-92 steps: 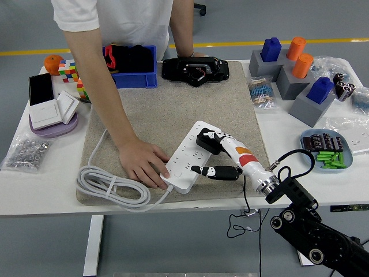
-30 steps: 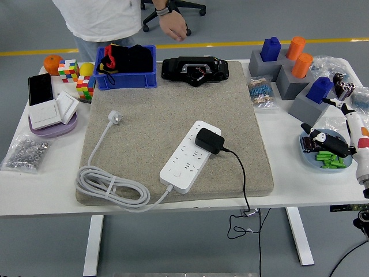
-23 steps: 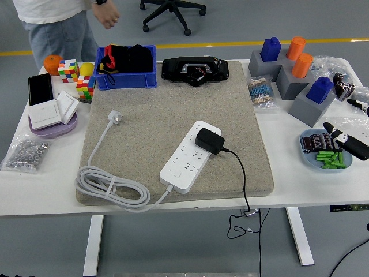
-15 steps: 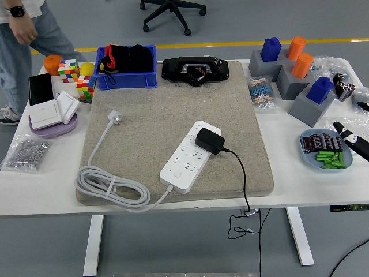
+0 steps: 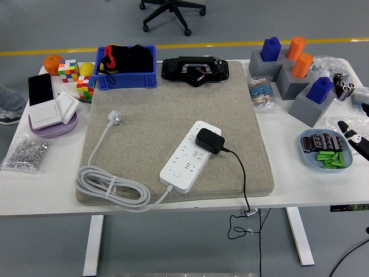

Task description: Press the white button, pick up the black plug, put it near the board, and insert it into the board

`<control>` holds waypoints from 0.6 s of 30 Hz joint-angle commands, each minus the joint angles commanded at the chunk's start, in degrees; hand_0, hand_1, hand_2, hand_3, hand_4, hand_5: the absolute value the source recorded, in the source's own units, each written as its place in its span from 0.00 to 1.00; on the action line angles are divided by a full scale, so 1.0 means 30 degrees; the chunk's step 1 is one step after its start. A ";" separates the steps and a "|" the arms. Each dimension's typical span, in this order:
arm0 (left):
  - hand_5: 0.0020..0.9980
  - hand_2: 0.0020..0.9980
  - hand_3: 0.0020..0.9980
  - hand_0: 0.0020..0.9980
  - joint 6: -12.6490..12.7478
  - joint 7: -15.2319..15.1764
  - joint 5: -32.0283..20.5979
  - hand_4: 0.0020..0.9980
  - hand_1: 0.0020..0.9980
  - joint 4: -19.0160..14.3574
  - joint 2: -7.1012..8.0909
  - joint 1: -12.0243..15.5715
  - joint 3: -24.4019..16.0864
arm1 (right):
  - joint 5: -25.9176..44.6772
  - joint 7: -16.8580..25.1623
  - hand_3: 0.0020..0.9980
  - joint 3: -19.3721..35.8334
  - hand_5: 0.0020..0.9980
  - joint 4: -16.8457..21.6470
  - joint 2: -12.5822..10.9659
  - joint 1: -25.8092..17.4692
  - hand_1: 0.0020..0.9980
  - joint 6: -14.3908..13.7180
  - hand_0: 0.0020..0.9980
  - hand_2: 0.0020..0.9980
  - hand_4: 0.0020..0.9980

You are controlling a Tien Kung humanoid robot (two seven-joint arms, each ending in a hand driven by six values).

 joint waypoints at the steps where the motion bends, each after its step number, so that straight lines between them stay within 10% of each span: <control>1: 0.18 0.61 0.64 0.69 0.0005 -0.0003 -0.0019 0.56 0.64 0.0000 -0.0014 0.0026 0.0004 | -0.0002 -0.0020 0.79 0.0032 0.56 0.0043 0.0025 -0.0022 0.83 0.0005 0.91 0.80 1.00; 18: 0.18 0.61 0.64 0.69 0.0006 -0.0049 -0.0095 0.56 0.64 0.0000 -0.0252 0.0221 0.0131 | 0.0147 -0.0269 0.79 0.0671 0.55 0.0927 0.0558 -0.0504 0.83 0.0291 0.90 0.79 1.00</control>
